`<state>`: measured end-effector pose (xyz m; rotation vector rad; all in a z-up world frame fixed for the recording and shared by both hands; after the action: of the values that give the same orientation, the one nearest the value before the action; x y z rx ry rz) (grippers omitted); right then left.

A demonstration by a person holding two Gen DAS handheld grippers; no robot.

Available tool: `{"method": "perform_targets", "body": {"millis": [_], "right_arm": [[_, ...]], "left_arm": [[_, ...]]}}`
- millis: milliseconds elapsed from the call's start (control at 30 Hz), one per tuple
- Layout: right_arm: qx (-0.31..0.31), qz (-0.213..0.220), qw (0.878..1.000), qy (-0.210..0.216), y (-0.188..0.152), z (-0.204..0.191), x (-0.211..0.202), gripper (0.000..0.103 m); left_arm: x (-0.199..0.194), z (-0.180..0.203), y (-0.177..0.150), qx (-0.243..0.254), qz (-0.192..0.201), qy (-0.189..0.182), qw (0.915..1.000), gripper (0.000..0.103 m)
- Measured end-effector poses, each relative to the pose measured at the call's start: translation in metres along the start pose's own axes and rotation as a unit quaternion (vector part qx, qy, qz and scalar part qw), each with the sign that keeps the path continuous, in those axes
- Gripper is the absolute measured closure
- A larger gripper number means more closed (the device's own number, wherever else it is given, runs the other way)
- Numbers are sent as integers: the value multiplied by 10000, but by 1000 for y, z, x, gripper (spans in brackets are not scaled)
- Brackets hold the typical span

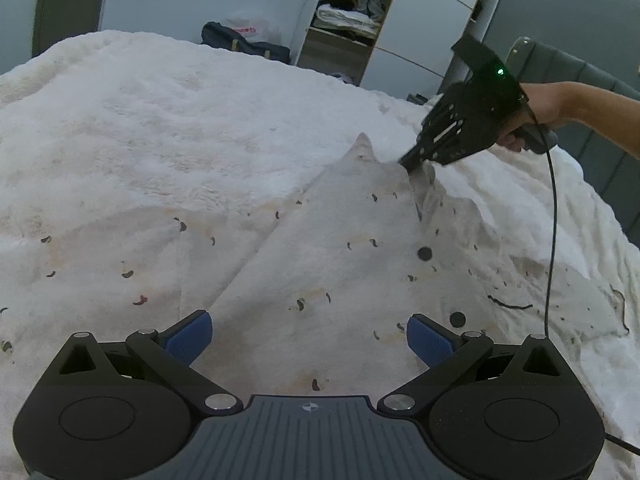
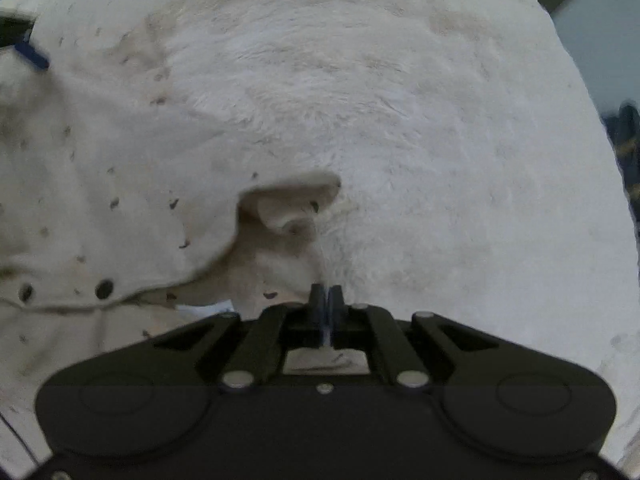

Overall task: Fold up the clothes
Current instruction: 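Lift the held hem up with the right tool, shaking the shirt out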

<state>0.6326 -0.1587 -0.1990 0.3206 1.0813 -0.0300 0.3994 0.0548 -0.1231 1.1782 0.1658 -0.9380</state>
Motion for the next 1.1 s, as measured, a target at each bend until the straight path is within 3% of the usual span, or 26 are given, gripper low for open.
{"method": "perform_targets", "body": {"millis": [100, 167, 300, 333, 433, 600, 700, 800, 900, 933, 1100], "right_arm": [[40, -131, 9999, 78, -4, 1, 17, 84], [66, -218, 9997, 131, -7, 2, 28, 54], [135, -349, 9985, 401, -15, 3, 41, 49], [245, -422, 9976, 489, -16, 5, 44, 52], [494, -725, 9905, 1055, -22, 0, 38, 99], [51, -917, 9847, 1481, -35, -18, 12, 102], [-117, -757, 9919, 1013, -35, -13, 7, 102], [-88, -147, 9997, 163, -27, 2, -23, 103], [-97, 310, 9982, -507, -20, 12, -48, 103], [-196, 510, 9930, -1043, -21, 14, -64, 103], [163, 373, 9694, -2421, -24, 48, -71, 103]], "left_arm": [[1, 3, -2, 70, -30, 20, 10000, 0], [2, 5, -1, 120, -30, 31, 9999, 0], [6, 1, -2, 149, -87, 97, 9998, 0], [8, -2, -3, 125, -109, 130, 9998, 0], [11, -8, -3, -13, -134, 175, 9998, 0], [9, -6, -4, 3, -119, 128, 9998, 0], [9, -6, -5, 5, -149, 145, 9998, 0], [8, -3, -5, 29, -138, 100, 9999, 0], [7, 0, -5, 125, -139, 133, 9997, 0], [7, 0, -5, 135, -134, 140, 9997, 0], [6, 0, -4, 112, -96, 162, 9998, 0]]}}
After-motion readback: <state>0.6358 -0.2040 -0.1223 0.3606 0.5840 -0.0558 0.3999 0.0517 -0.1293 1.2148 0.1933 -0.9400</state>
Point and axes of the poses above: each gripper's, at about its wrist camera, not at the fingertips, and x roughly the way its jaws point, z to its right, y to its top, the point moved 9 cm from there along x, roughly the way its jaws point, and after that the axes turned 13 degrees about -y, right-handed, at the moved point
